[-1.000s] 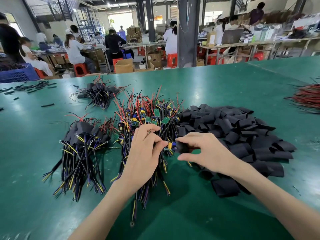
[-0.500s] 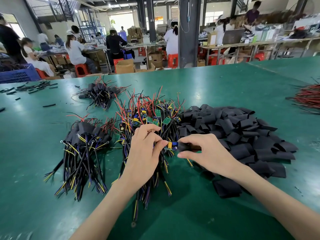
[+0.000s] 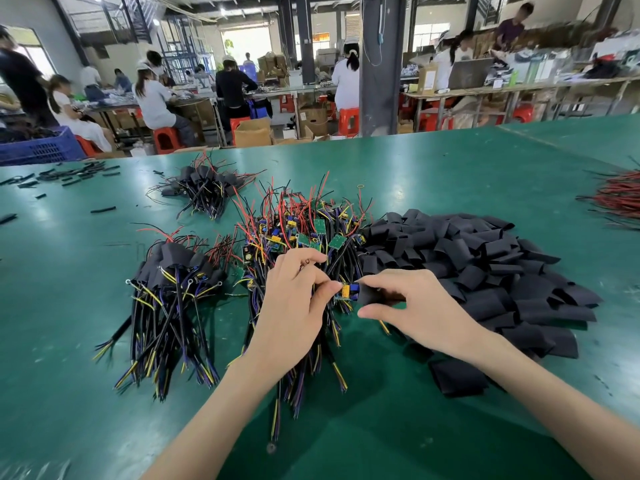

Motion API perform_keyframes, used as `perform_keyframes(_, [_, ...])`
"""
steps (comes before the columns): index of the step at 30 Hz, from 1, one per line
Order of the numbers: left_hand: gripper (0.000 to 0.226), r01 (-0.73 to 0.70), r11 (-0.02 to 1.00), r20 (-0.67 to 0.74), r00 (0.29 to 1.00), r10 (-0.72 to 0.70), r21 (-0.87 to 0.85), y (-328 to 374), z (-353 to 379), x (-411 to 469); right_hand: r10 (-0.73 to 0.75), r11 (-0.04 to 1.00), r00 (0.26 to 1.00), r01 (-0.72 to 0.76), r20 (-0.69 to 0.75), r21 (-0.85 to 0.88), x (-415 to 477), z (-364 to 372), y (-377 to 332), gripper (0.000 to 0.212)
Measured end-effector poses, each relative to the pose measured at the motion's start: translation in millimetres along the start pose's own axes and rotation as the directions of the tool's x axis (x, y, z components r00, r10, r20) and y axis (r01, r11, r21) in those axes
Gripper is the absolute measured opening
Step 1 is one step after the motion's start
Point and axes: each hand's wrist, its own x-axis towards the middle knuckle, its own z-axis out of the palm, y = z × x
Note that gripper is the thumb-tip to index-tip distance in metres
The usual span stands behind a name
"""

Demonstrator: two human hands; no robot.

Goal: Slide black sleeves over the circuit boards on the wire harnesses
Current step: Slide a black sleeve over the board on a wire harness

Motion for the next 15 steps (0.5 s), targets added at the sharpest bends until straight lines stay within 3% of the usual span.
perform_keyframes(4, [0.014, 0.017, 1.0, 0.025, 1.0, -0.016, -0.02, 0.3, 0.8, -0.9, -0.09, 0.982, 0.995, 0.081, -0.042, -0.173, -0.8, 3.2, -0.6, 0.04])
perform_keyframes(9, [0.017, 0.036, 0.999, 0.036, 0.999, -0.036, -0.003, 0.3, 0.9, -0.3, -0.166, 0.944, 0.985, 0.145, -0.046, -0.297, -2.5, 3.1, 0.8, 0.042])
perform_keyframes(15, [0.017, 0.053, 0.999, 0.04, 0.998, -0.053, -0.012, -0.7, 2.4, 1.0, -0.145, 0.974, 0.983, 0.121, -0.113, -0.194, -1.3, 1.3, -1.3, 0.04])
